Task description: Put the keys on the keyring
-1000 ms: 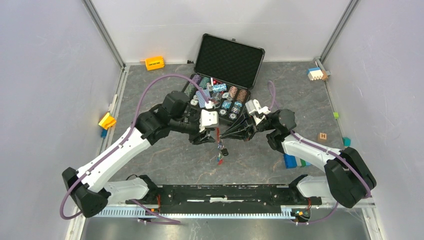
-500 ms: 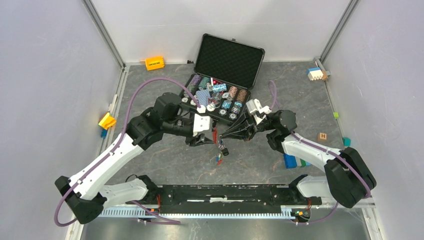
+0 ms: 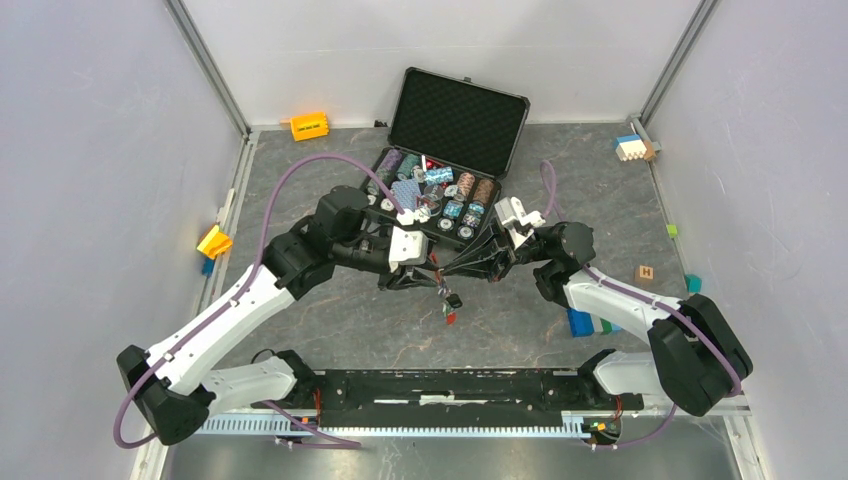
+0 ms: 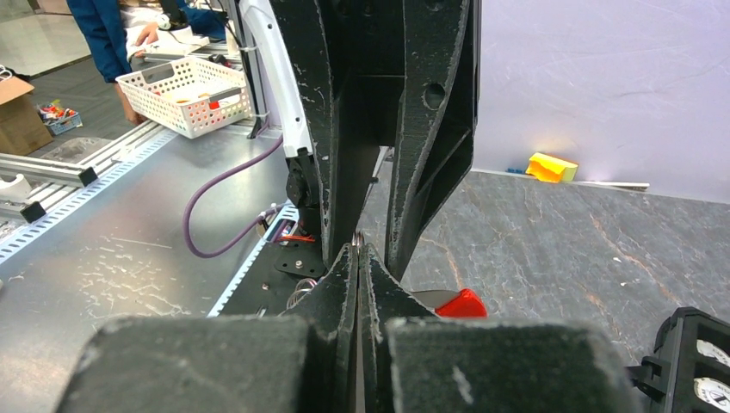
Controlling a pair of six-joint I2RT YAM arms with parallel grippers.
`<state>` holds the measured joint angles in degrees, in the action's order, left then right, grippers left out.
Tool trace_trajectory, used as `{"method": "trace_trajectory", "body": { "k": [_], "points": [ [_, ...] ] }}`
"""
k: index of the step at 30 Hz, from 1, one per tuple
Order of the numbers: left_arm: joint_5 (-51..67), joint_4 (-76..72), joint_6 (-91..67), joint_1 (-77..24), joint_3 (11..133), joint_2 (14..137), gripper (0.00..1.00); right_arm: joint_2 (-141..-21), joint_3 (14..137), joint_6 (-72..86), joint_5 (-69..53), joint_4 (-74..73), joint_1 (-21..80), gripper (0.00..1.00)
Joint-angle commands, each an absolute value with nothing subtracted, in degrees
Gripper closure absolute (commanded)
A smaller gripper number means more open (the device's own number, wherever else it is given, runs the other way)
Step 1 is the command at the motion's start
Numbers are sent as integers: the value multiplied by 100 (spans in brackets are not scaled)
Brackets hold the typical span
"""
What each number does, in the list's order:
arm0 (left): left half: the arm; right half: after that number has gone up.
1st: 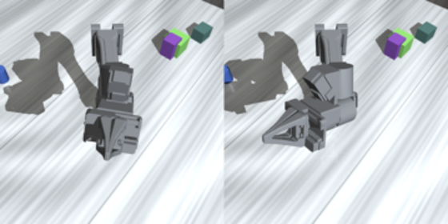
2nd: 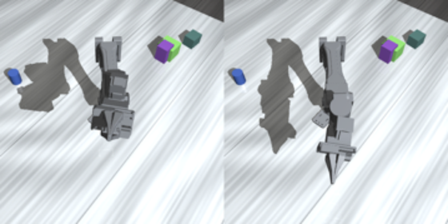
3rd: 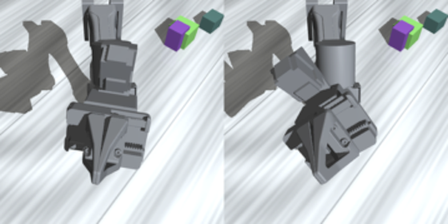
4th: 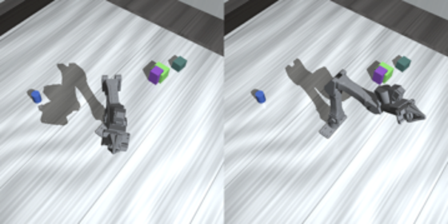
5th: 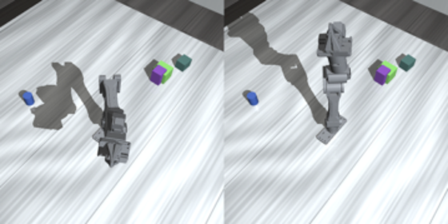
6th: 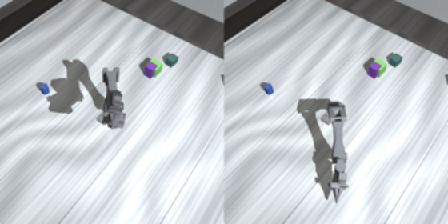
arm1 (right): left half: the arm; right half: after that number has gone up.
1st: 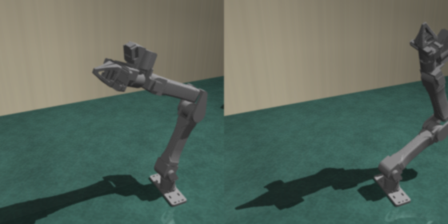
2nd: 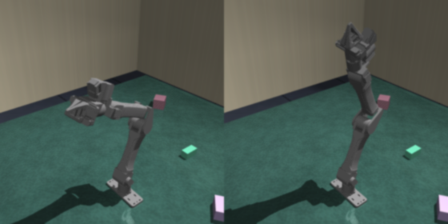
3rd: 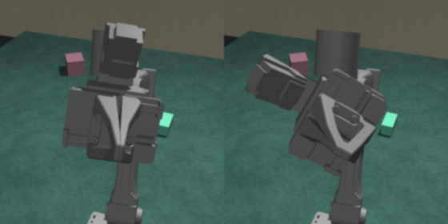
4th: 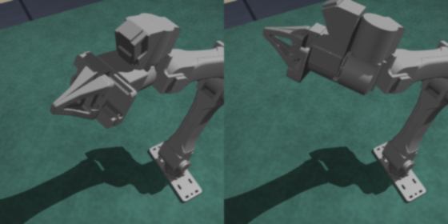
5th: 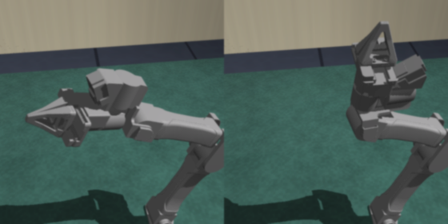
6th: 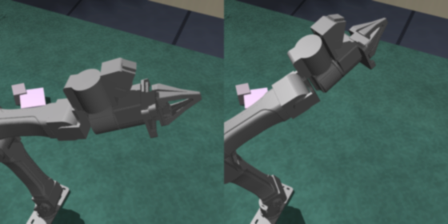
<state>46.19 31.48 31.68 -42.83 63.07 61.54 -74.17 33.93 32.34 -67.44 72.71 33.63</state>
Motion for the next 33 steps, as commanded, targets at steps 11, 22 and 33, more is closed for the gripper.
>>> {"method": "trace_trajectory", "body": {
  "k": [11,22,33],
  "points": [
    [4906,2769,2866,-4271,6223,6135,70,-7348,3422,3240,-6587,7649,3292,100],
    [4922,2631,2702,-4271,6201,6198,72,-7347,3419,3146,-6560,7535,3278,100],
    [4811,2124,2295,-4271,5944,6101,78,-7290,3332,3113,-6468,7598,3252,100]
  ]
}}
